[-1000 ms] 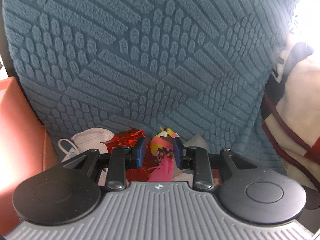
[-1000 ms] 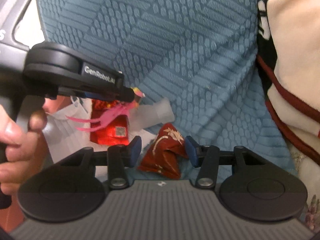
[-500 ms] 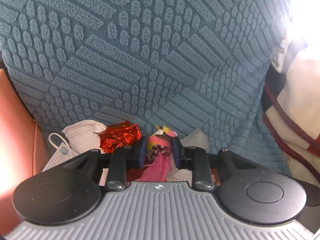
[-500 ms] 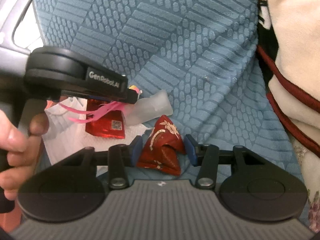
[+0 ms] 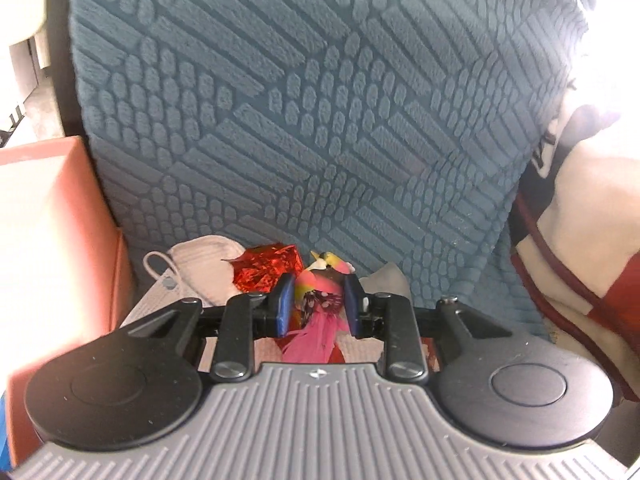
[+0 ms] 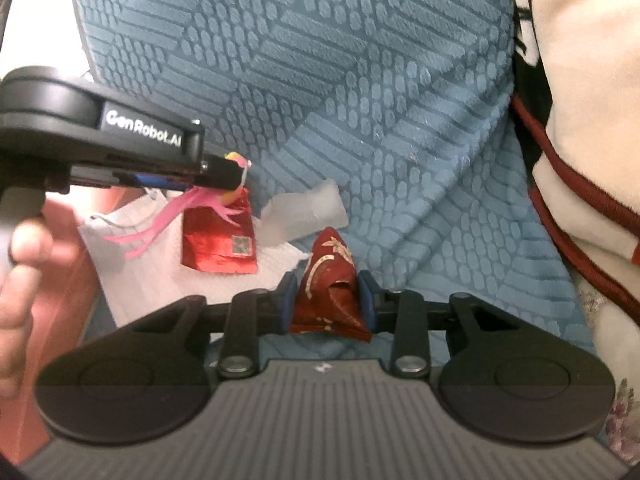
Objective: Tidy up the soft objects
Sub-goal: 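Lift the pink-feathered toy and red candy packet off the seat with both grippers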
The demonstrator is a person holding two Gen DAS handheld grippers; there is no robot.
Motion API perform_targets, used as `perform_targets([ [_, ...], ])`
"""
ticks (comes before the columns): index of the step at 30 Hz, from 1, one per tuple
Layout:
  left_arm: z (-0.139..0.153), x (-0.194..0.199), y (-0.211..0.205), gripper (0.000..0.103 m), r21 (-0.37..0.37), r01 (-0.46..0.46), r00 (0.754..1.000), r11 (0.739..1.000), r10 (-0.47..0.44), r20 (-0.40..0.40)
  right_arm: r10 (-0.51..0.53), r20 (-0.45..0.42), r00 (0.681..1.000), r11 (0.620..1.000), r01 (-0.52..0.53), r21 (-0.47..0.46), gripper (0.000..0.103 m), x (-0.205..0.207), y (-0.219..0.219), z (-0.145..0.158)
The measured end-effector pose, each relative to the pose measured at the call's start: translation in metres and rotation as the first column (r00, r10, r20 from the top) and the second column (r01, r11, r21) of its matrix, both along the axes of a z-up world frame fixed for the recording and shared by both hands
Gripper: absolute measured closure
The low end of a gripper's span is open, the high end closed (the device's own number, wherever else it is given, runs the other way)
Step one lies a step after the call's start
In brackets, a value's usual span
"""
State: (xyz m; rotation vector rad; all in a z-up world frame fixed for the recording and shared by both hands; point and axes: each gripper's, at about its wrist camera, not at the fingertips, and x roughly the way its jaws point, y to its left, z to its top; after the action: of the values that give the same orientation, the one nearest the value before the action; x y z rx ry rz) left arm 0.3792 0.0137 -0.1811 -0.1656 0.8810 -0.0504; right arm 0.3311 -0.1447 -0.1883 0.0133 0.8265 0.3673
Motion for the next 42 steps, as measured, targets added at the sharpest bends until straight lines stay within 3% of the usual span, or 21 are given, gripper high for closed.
perform_targets([
  [14,0.024,-0.059,0.006,0.072,-0.043,-0.039,0.999,0.998,0.038,-0.011,-0.045,-0.010,0.999,0.998,0.045,0.054,0.067,-0.027,-0.023,0.020],
  [25,0.032,-0.100,-0.004,0.072,-0.034,-0.013,1.000,0.999,0.013,-0.007,-0.059,-0.042,0.997,0.998,0.058,-0.022,0.067,-0.072,-0.025,0.027],
  [42,0.032,-0.175,0.001,0.072,-0.057,-0.022,0.999,0.998,0.020,-0.030,-0.079,-0.019,0.997,0.997,0.079,0.012,0.067,-0.144,-0.032,0.045],
])
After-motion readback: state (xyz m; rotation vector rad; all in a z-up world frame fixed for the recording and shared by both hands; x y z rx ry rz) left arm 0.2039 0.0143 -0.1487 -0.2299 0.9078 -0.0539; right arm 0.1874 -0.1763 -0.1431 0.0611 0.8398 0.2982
